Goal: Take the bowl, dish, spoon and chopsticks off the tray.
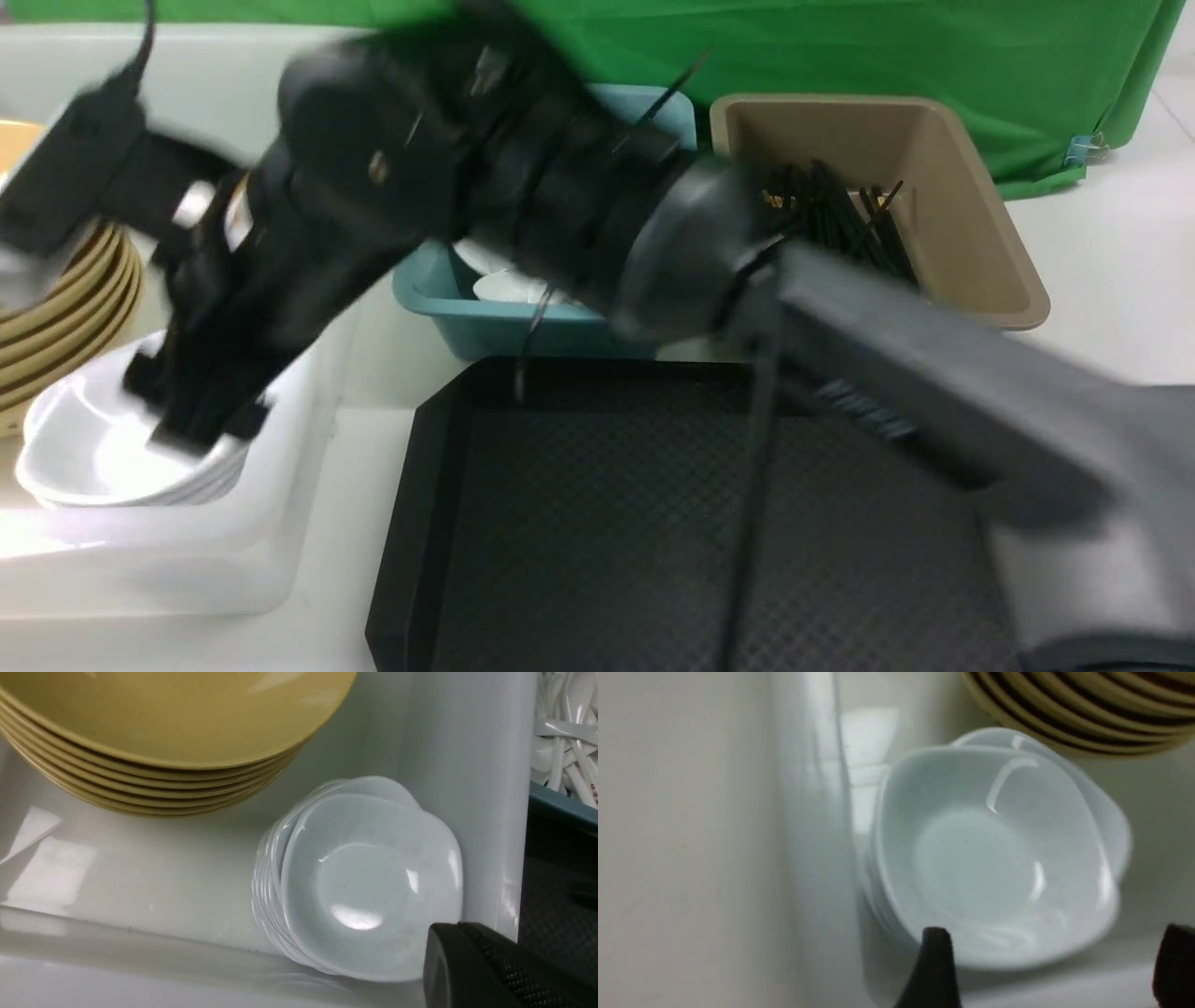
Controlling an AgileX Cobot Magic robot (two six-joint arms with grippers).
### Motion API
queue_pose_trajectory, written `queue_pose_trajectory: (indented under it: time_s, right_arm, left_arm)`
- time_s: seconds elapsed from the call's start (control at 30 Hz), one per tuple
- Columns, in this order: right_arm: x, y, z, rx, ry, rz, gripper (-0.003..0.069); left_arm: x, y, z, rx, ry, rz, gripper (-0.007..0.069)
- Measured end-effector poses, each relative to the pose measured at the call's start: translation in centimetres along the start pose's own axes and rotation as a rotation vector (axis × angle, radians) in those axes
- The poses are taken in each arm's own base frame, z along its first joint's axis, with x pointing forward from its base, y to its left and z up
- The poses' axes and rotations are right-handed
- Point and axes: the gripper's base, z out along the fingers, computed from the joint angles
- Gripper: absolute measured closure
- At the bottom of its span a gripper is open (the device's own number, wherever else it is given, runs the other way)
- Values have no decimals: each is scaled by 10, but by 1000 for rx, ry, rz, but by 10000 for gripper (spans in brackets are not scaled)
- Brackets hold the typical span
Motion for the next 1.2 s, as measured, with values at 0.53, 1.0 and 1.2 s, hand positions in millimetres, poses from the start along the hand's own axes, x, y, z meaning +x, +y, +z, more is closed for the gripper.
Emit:
queue_pose_trajectory:
  time_s: [0.53, 1.0, 1.2]
  right_arm:
    - [166, -87, -286, 658, 51, 526, 655]
    - [312, 67, -299, 946, -739, 357, 655]
    - [309, 78, -311, 983, -881, 287, 607]
  left_arm:
    - [39, -104, 13, 308, 83, 563, 629]
    - [123, -70, -16, 462, -356, 572, 629]
    - [183, -25, -2, 497, -595, 491, 629]
